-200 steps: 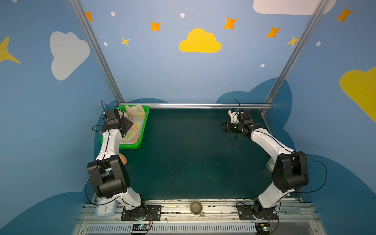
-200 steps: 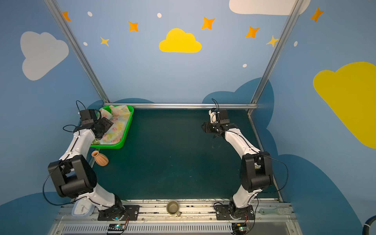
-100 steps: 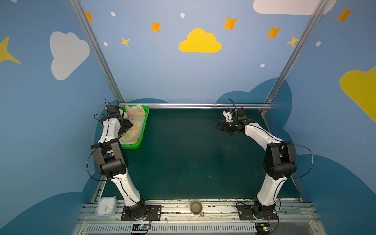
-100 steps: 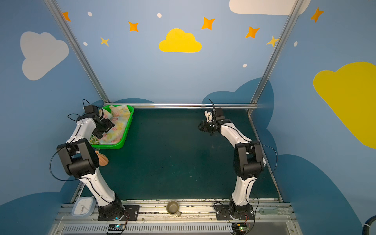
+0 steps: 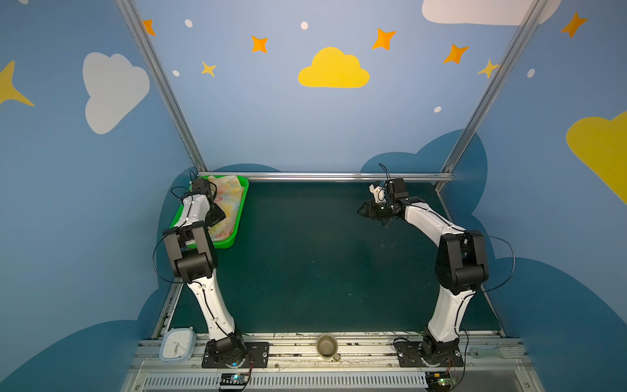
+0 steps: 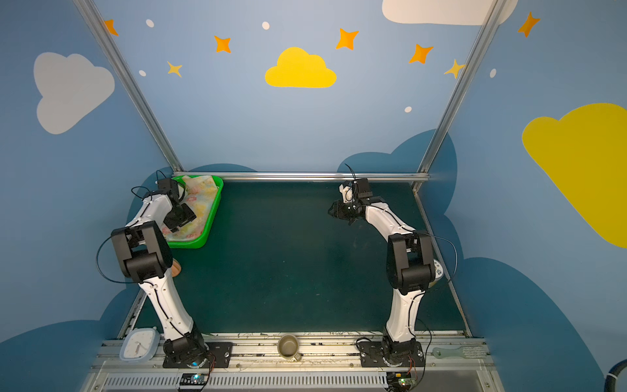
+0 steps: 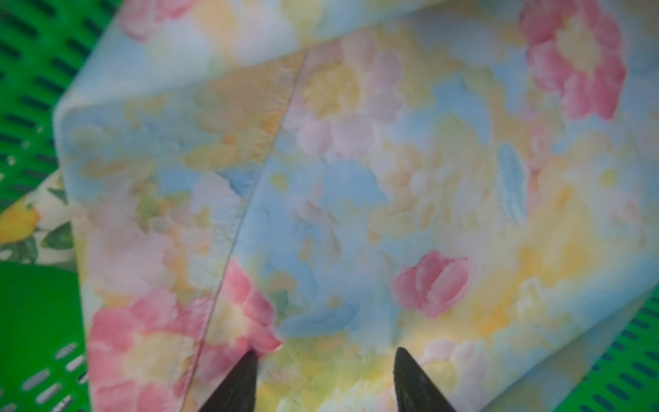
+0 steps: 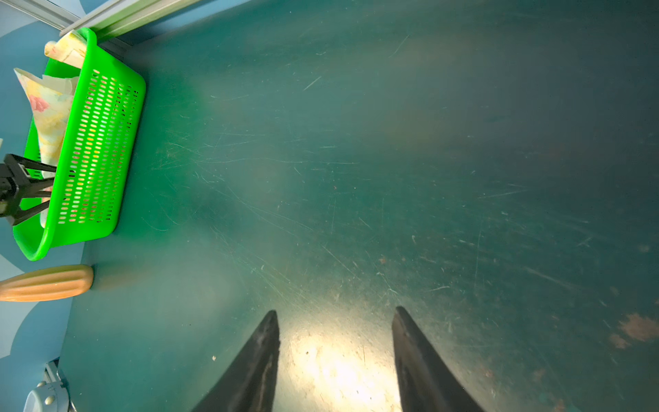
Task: Fold and stack skirts
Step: Pick up the skirt from the basket.
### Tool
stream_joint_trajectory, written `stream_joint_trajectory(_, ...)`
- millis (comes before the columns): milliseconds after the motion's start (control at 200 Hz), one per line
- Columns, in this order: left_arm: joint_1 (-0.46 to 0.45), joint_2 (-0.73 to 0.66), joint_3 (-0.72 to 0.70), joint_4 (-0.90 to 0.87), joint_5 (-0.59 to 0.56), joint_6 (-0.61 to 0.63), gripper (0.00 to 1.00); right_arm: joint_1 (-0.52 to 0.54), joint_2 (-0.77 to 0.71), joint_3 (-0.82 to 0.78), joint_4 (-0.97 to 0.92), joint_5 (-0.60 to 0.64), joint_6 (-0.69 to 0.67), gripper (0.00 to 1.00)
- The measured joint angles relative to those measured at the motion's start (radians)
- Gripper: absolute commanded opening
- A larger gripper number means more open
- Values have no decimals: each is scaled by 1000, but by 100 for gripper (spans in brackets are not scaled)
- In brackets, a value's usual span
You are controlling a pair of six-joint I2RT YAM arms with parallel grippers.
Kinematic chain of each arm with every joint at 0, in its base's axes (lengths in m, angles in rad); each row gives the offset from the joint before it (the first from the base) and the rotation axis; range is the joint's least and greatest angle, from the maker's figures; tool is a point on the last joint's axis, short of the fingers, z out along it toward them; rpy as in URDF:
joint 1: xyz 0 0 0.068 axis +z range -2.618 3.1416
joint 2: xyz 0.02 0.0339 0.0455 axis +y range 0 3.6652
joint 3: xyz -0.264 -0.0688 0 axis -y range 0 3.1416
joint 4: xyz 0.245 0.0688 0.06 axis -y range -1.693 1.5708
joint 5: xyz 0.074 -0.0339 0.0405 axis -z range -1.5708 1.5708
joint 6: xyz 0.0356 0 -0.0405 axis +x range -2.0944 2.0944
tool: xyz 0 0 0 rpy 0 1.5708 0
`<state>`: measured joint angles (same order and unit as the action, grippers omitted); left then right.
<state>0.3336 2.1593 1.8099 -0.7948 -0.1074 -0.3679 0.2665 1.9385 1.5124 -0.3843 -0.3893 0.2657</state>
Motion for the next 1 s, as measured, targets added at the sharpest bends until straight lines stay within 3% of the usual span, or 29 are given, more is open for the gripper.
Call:
stream_joint_trajectory(105, -5, 18, 13, -1, -12, 8, 31, 0, 9, 7, -7, -2, 1, 50)
stream_joint_trajectory(195, -5, 22, 17, -5, -19, 16, 5, 0, 12, 8, -13, -2, 1, 49)
stream_joint_trajectory(471, -8, 5, -3, 6, -22, 24, 4, 0, 12, 8, -21, -13, 10, 48)
stream_joint_trajectory(496, -10, -2, -10, 6, -22, 24, 10, 0, 12, 8, -22, -14, 10, 48)
stream_joint_trajectory(531, -11, -13, -21, 8, -22, 29, 45, 1, 12, 8, -23, -16, 11, 48)
stream_joint_trajectory(556, -12, -21, -26, 7, -22, 29, 62, 1, 12, 8, -24, -16, 11, 48)
stream_joint_trajectory(611, -14, -38, -32, 2, -25, 31, 71, 1, 12, 8, -24, -18, 12, 48)
stream_joint_trajectory(661, -16, -51, -32, 1, -30, 32, 88, 2, 12, 8, -24, -20, 13, 48)
stream_joint_trajectory(726, -17, -60, -31, 0, -35, 39, 91, 2, 12, 8, -24, -23, 15, 48)
stream_joint_trajectory(1001, -17, 16, 26, -30, -39, 50, 88, 2, 19, 12, -25, -24, 14, 48)
